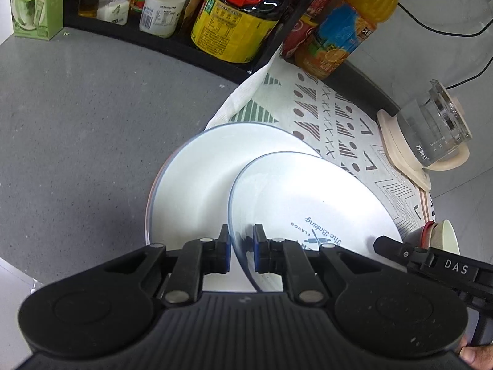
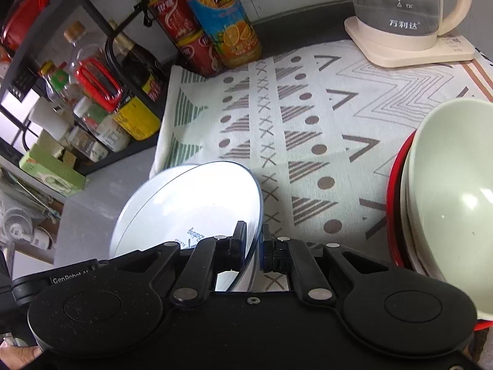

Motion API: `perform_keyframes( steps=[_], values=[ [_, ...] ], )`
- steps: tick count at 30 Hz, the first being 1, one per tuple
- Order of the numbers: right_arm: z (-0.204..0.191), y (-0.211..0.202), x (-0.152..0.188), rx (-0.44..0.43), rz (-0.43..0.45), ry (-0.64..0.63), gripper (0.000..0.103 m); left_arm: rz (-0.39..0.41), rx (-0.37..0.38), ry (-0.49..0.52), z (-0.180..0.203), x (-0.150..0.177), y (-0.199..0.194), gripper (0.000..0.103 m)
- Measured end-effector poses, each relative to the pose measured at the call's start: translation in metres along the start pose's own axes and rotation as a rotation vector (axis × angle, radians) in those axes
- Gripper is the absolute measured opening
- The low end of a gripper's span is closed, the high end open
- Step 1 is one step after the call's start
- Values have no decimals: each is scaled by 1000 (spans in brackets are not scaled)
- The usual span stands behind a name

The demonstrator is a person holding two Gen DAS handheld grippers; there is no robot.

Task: Organize plates and bowls
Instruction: 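Carry the 'BAKERY' plate with both grippers over the plate stack, then lower the 'BAKERY' plate onto the stack and open both grippers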

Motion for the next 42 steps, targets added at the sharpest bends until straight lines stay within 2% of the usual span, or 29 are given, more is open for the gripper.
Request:
perform_keyframes(
  steps=[13,19,27,28,30,34,42],
  values=[
    [-13,14,6,67,-15,-62,8,-16,-30,-56,-13,-1,7,13],
    [-12,16,5,82,-12,-65,8,-37,-52,-31,-12,-1,8,14],
    [-14,16,4,94,-11,-77,8,33,-74,-20,-16,-20,-22,15],
    [-15,16,3,95,-11,-78,8,37,-77,-22,-17,-21,-25,16],
    [-15,16,3,100,-10,-79,8,30,-86,-35,-20,-23,-30,27],
    [-15,19,4,117,-17,-85,10,68,-106,-33,-23,-24,-35,45],
    [-20,27,7,143,-31,-126,12,30,-109,-56,-29,-16,-18,46]
  ],
)
Point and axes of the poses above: each gripper's, at about its wrist camera, not at the fingertips, and y roughly the way its jaws point, z to its right, x to its underside, the point moved 4 cm from there along y, roughly the way its jaws point, and after that the axes turned 6 degrees about -z, right-handed, at the moved point
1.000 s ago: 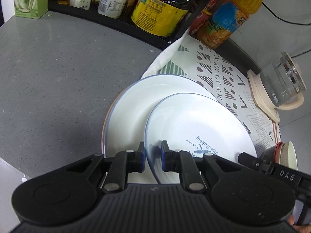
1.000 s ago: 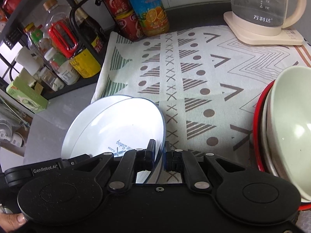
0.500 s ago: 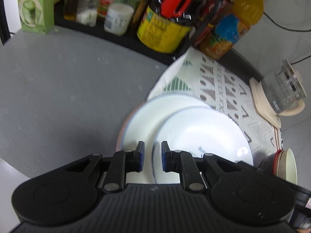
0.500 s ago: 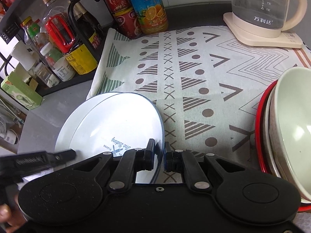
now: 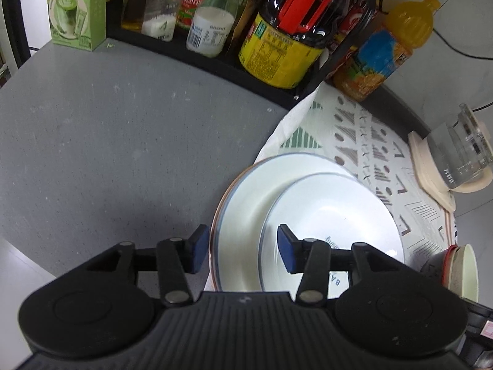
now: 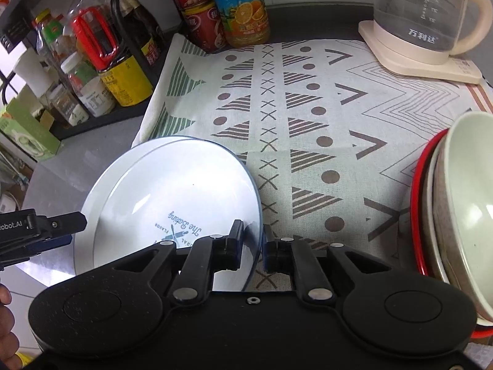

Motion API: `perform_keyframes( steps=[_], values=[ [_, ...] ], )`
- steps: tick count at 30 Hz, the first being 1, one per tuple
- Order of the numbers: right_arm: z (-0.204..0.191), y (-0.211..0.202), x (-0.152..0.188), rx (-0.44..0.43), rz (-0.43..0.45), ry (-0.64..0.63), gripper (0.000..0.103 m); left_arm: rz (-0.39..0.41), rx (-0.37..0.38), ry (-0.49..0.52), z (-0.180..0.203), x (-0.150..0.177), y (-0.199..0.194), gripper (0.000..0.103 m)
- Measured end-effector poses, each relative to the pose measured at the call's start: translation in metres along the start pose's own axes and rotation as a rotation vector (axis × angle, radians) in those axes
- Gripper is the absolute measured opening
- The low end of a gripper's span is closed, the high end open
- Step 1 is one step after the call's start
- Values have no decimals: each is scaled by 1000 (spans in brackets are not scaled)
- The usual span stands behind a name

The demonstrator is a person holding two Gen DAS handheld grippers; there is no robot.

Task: Organize plates and bowls
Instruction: 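Lower the 'BAKERY' plate onto the stack and open both grippers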

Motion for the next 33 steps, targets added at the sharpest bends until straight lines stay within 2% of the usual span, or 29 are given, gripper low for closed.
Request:
perform_keyframes(
  steps=[9,12,26,33],
  values=[
    [-8,12,0,28,-25,-49,18,-32,-25,-14,-5,2,15,46],
    [-8,14,-2,28,-23,-48,19,-31,-5,-33,-7,2,17,40],
    [-8,19,-4,-9,-46,-16,26,-9,-1,-56,-11,-1,13,29],
    [-8,18,-2,-25,-42,-3,28,-17,-3,-57,-11,-1,13,29]
  ],
)
Point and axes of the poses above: each gripper's, at about its wrist camera, not at the fingertips, and y roughly the way its jaws point, z to its right, x to its underside, the point moved 4 cm from there along y, roughly the way its jaws point, and after that the axes turned 6 degrees about -z, right-handed, at the moved point
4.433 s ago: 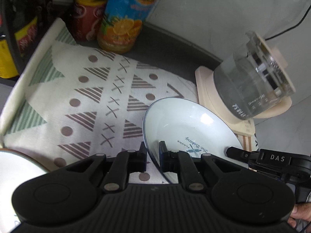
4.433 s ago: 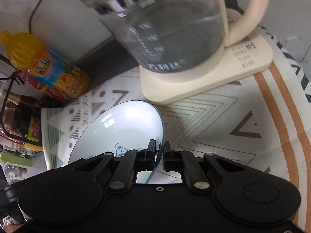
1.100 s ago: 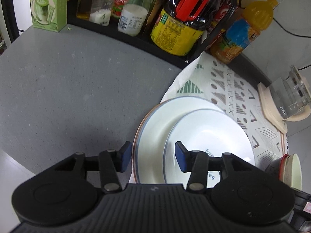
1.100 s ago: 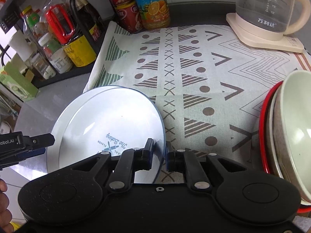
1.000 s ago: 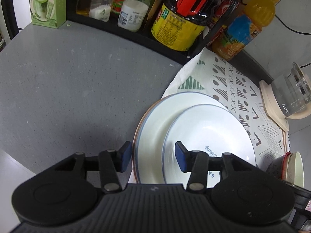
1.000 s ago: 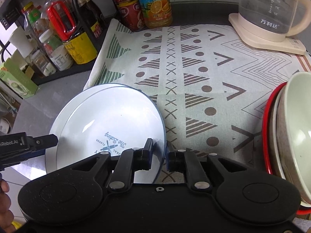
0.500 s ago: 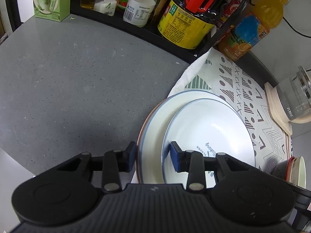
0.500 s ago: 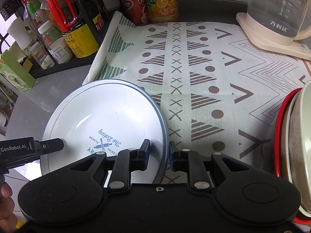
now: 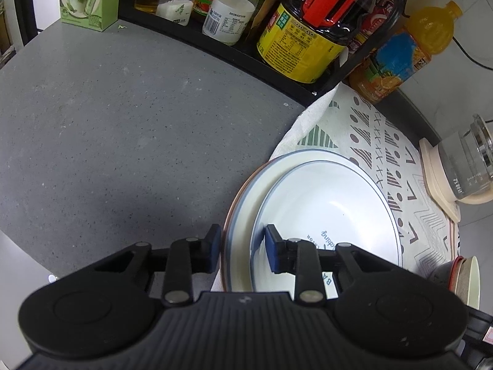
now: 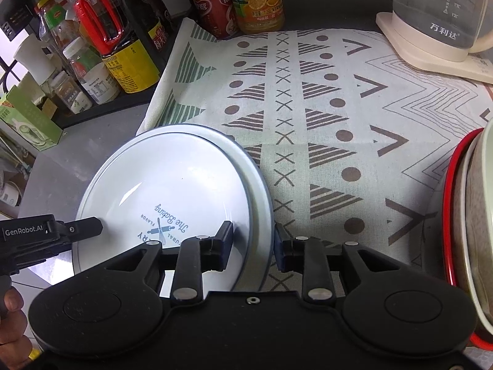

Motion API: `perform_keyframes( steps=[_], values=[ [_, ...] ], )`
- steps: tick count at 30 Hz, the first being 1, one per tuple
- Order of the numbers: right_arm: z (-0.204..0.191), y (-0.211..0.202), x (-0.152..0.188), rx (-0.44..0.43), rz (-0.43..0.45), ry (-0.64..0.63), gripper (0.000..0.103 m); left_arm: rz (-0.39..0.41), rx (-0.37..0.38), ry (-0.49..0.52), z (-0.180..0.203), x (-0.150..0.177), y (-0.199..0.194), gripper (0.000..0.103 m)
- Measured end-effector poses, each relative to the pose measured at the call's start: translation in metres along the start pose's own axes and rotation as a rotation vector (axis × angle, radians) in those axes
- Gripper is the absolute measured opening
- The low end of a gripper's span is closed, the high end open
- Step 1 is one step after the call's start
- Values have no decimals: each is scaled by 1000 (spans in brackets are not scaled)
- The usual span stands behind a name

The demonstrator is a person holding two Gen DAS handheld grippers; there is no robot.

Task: Organize plates and bowls
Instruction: 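Lower the 'BAKERY' plate onto the stack and open both grippers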

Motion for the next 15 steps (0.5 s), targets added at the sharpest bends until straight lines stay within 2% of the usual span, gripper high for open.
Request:
perform_keyframes(
  steps=[3,6,9,10,12,14,15],
  values=[
    [0,-1,-1,2,-3,1,28,7,-11,7,1,-1,-3,30],
    [-1,-3,-1,12,0,6,29,-3,-44,21,2,-3,-6,37],
    [-1,-9,-3,0,14,14,30,-13,-37,30,4,-3,-9,41],
    [-1,-12,-4,0,19,15,30,-7,-38,33,5,-4,-12,44],
    [-2,-19,-5,-1,34,13,31,1,-44,40,7,-4,-16,57],
    [-1,-28,-5,-13,52,19,32,11,-39,50,11,-4,-22,62],
    [-2,-32,-6,-20,61,23,36,15,-36,55,13,-5,-25,66]
  ],
)
Point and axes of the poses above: each gripper's, at about its wrist camera, not at the fingertips, and y roughly the way its jaws point, z to its right, x to its underside, the point moved 4 cm from there along y, roughly the way its jaws point, and after that the axes turned 6 degrees about -z, right-handed, at the moved point
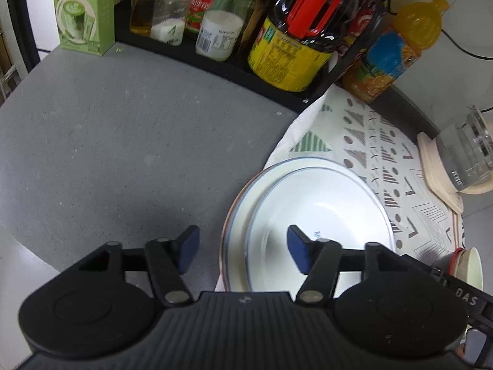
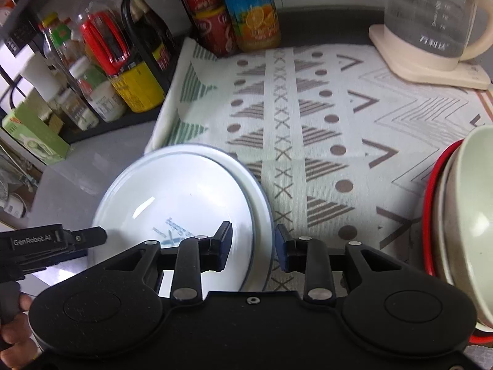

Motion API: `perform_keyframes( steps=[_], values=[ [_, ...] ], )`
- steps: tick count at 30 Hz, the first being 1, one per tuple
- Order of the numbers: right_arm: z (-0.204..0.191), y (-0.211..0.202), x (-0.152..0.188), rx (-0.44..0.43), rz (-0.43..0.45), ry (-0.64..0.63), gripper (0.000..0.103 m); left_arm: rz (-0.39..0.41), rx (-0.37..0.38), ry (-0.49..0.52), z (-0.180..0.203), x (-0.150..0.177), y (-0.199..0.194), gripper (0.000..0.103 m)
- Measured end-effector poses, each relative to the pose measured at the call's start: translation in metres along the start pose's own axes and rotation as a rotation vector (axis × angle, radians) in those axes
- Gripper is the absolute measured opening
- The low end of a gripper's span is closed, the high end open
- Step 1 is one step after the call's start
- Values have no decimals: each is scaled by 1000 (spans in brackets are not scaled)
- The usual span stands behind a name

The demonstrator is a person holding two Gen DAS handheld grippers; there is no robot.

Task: Organize plates and bowls
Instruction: 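Lower the 'BAKERY' plate onto the stack and open both grippers, then pull both grippers back toward the green bowl stack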

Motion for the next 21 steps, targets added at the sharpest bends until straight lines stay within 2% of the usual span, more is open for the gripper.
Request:
perform_keyframes(
  steps=[1,2,5,7,9,11,14,21],
  values=[
    [0,-5,0,-5,10,3,40,5,4,6,2,-1,-3,66],
    [0,-9,-1,-8,22,5,49,10,10,11,5,-1,-6,68],
    [-2,-24,-1,-14,62,-2,56,24,27,27,11,-1,-15,76],
    [-1,-34,-1,-15,91,1,67,31,41,39,17,-1,-21,82],
    [0,-46,-1,-2,132,2,86,38,57,54,23,0,-26,83],
    [2,-57,0,15,168,3,96,39,65,81,30,1,-31,84],
    [7,-71,1,17,202,18,103,47,81,100,40,2,-37,84],
    [25,-101,11,44,262,68,103,67,116,169,66,7,-48,85]
  ],
)
Point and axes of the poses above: each gripper's, at about its wrist camera, not at the fingertips, and y roughly the way its jaws point, z to its right, x to its underside, the point moved 4 cm from there along y, roughly the way its jaws point, and after that the axes turned 6 degrees about -z, right-handed, at the moved point
